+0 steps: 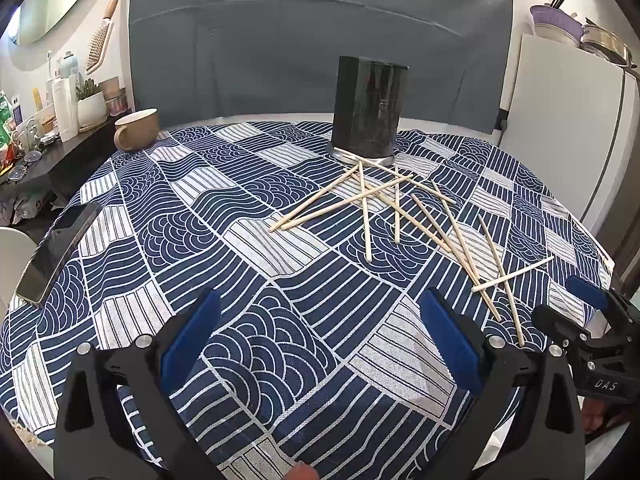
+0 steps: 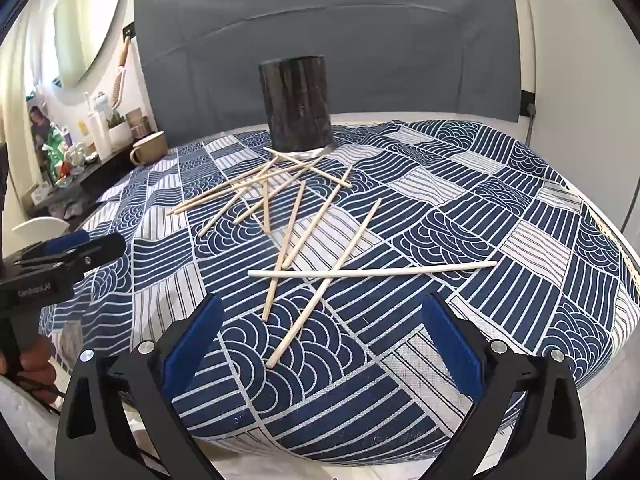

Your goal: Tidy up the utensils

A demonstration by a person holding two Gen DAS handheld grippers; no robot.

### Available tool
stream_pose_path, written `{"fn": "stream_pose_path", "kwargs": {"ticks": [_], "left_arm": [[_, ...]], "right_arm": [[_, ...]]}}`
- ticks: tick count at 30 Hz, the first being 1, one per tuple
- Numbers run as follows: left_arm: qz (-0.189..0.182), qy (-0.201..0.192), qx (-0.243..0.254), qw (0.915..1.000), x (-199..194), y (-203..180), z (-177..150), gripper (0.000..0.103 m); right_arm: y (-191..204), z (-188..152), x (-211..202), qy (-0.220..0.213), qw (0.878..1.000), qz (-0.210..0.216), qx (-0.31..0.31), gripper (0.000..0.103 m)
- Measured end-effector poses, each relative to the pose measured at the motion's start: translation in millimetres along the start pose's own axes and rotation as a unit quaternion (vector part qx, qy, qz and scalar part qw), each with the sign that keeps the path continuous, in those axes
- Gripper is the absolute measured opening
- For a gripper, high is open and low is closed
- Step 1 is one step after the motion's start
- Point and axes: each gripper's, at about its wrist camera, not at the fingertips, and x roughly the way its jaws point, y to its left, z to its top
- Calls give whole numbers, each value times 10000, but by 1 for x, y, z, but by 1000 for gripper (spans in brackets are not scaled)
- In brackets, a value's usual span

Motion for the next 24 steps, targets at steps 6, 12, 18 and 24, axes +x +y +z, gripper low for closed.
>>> {"fn": "stream_pose_path", "kwargs": {"ticks": [6, 12, 18, 24], "left_arm": [[4, 2, 3, 10000, 0, 0, 0, 97], [3, 5, 0, 10000, 0, 0, 0, 97], [-7, 5, -5, 10000, 0, 0, 0, 97], [-13, -14, 6, 10000, -1, -1, -3, 97]], "right_arm": [[1, 0, 0, 14, 10000, 9, 2, 95], [2, 1, -1, 13, 10000, -6, -4, 95], [1, -1, 2, 22, 10000, -6, -10, 95], [0, -1, 3, 20, 10000, -37, 15, 95]]}}
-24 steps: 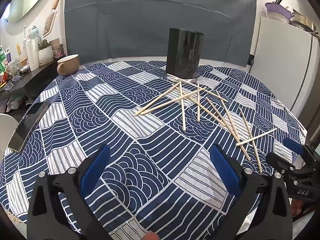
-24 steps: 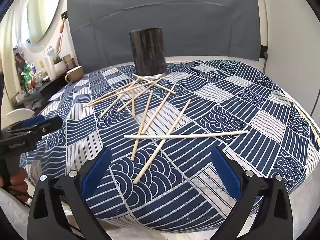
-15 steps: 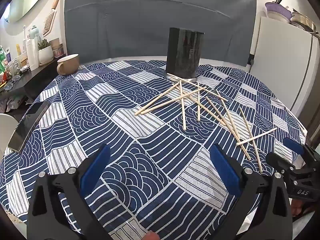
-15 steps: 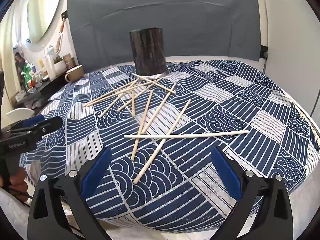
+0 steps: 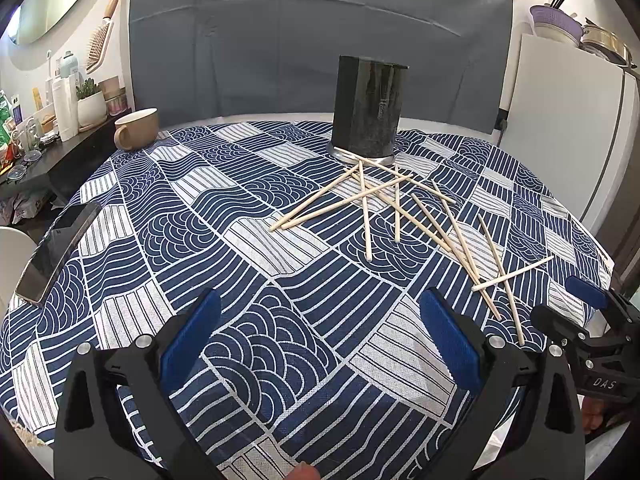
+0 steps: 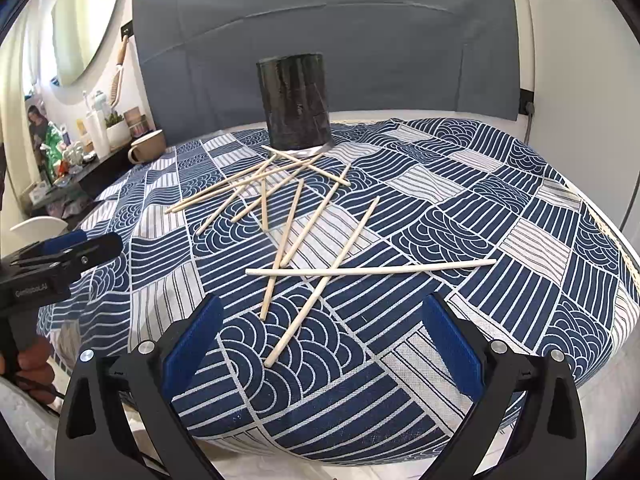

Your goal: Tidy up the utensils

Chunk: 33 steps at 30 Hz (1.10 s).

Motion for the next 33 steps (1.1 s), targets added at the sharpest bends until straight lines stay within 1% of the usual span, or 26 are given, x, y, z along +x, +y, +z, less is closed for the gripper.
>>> {"fn": "stream_pose_path", "kwargs": {"ticks": [33], "left_arm": [[2, 31, -2, 10000, -1, 0, 5, 97]], "right_arm": [[2, 3, 0, 48, 10000, -6, -85, 95]]}}
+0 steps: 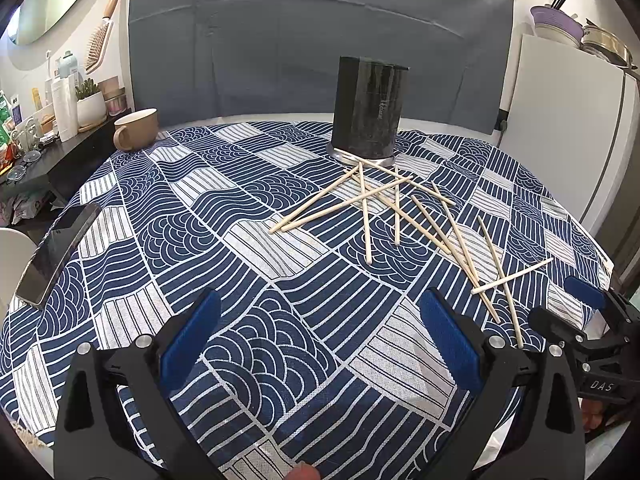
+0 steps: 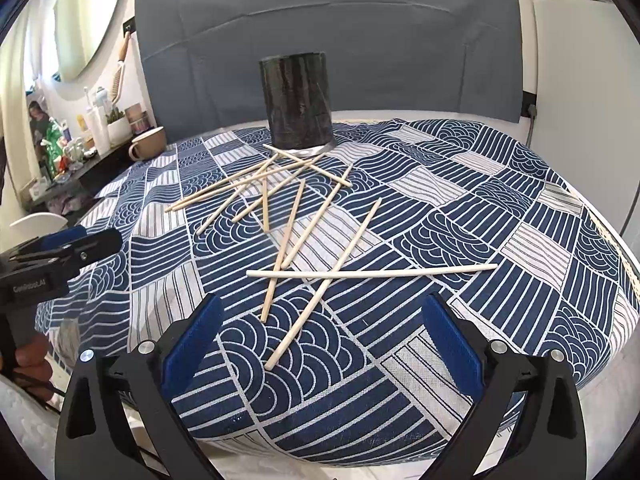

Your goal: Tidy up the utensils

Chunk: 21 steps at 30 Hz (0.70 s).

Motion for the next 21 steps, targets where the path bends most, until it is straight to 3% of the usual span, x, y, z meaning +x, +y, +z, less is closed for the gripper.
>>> {"fn": "stream_pose_path", "kwargs": {"ticks": [21], "left_arm": [[-41, 42, 2, 10000, 3, 0, -3, 97]], "right_arm": [[-4, -4, 5, 103, 9999, -13, 46, 95]]}}
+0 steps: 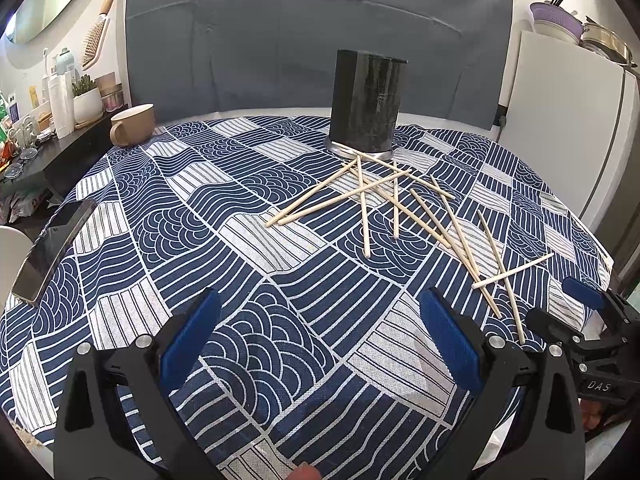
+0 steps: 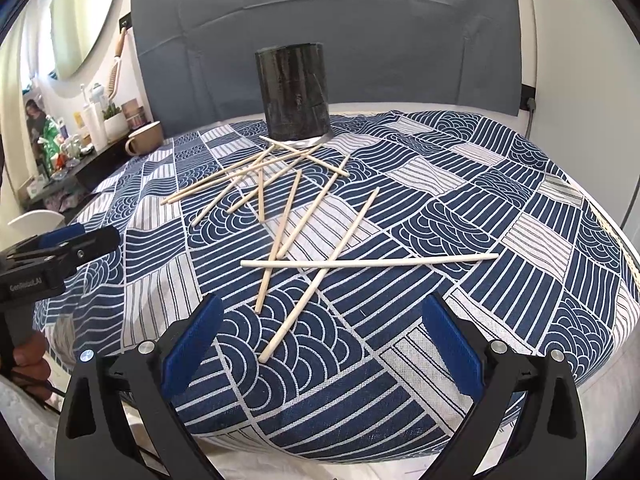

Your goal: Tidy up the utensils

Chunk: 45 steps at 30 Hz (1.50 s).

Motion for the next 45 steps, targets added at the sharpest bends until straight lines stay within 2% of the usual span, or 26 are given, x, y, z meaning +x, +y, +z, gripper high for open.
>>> {"fn": "stream_pose_path", "kwargs": {"ticks": [12, 15, 23, 27, 34, 39, 42, 45], "left_arm": [[160, 83, 59, 9998, 11, 1, 5, 97], [101, 171, 98, 9998, 17, 1, 9, 97], [163, 242, 465, 9985, 28, -4, 25, 97], [171, 355, 716, 9967, 37, -4, 38, 97], [-84, 819, 637, 9946, 63, 14, 73, 97], [71, 1001, 877, 9911, 86, 16, 101, 97], [107, 1128, 1149, 9869, 108, 12, 116, 97], [135, 1297, 1342, 9823, 131, 10, 126, 97]], "right_arm": [[-3, 6, 8, 46, 9999, 60, -84, 95], [-5, 12, 12, 107, 9999, 33, -114, 95], [-6, 31, 22, 272, 9995, 51, -174, 95], [-14, 46, 32, 456, 9989, 77, -76, 95], [-16, 74, 52, 696, 9954, -419, -514, 95], [-15, 88, 68, 878, 9926, -544, -640, 95], [-16, 93, 76, 951, 9905, -707, -702, 95], [-21, 98, 85, 1077, 9901, -674, -599, 95]]}}
